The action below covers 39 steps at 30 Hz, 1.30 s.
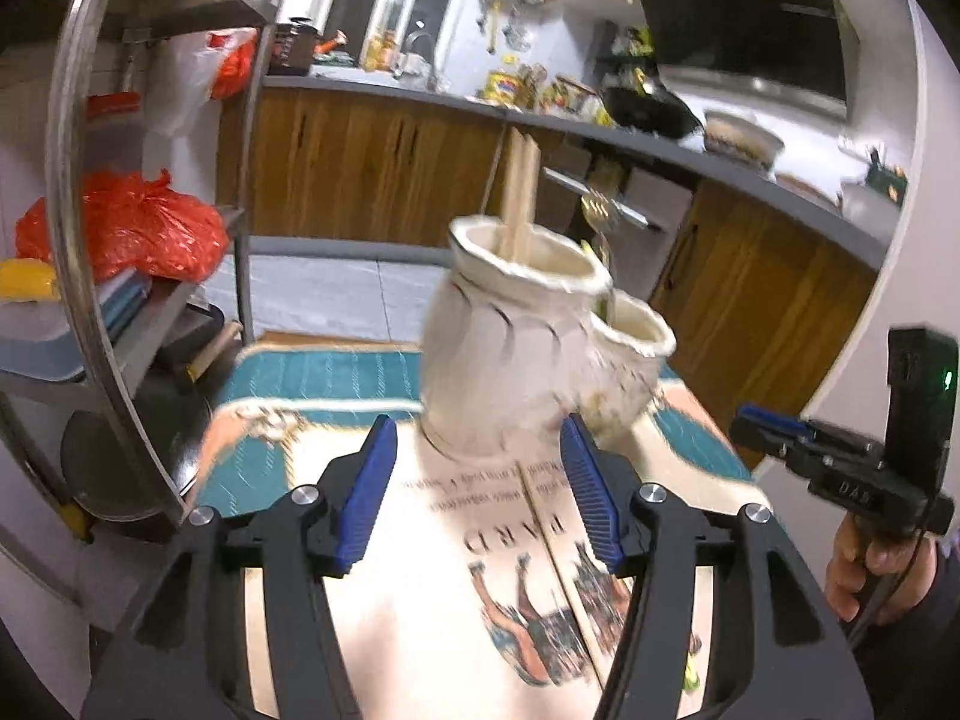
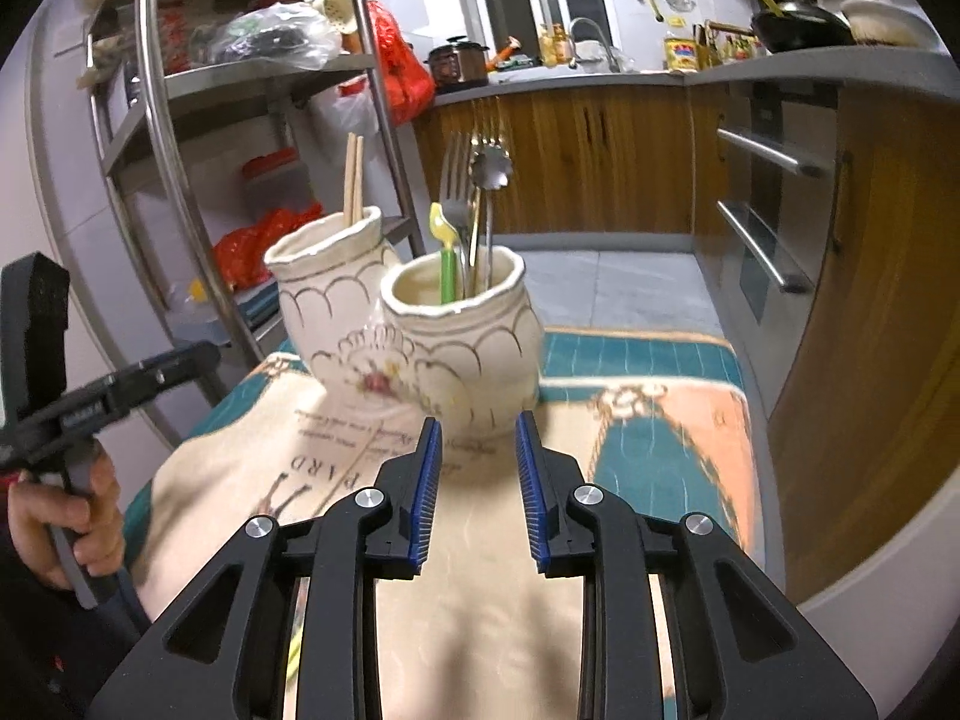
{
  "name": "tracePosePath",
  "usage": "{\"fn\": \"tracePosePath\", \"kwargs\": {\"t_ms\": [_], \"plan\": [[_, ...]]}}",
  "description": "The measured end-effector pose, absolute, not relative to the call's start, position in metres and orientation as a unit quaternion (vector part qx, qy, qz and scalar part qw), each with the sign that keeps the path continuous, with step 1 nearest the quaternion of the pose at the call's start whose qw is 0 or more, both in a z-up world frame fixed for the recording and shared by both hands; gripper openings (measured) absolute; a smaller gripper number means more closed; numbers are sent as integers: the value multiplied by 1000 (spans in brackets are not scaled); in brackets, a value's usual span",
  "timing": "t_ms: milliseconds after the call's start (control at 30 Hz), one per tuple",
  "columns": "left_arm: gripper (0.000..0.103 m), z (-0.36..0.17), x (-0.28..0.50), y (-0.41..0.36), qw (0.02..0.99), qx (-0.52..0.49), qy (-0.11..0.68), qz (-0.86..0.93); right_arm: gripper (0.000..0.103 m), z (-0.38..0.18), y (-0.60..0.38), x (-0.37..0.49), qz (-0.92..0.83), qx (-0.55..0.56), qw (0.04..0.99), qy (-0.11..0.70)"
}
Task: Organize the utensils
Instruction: 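Move both open tools back down to the last utensils on the cloth, then grasp the last chopstick with the left tool while the right tool grasps the long yellow spoon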
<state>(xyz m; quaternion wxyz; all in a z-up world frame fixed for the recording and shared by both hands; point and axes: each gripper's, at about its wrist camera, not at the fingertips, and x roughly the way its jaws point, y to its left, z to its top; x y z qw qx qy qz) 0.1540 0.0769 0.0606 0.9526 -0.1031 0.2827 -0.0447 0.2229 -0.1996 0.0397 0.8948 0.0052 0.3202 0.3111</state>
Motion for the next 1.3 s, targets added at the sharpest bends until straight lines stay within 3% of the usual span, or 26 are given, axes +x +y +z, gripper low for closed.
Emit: {"fn": "tracePosePath", "kwargs": {"t_ms": [333,500,667,800,1300], "plan": [[54,19,167,22,919,-37,384,-77,43,27,-205,203,312,-5,885,344],[27,3,177,13,901,-23,424,-85,48,21,-201,195,319,-21,878,357],[11,1,176,11,897,-7,434,-90,53,16,-192,189,329,-35,868,369],[5,-1,171,15,896,11,435,-85,54,13,-178,188,342,-50,857,383],[5,4,150,54,890,34,450,-66,54,-6,-128,200,351,-115,818,441]]}}
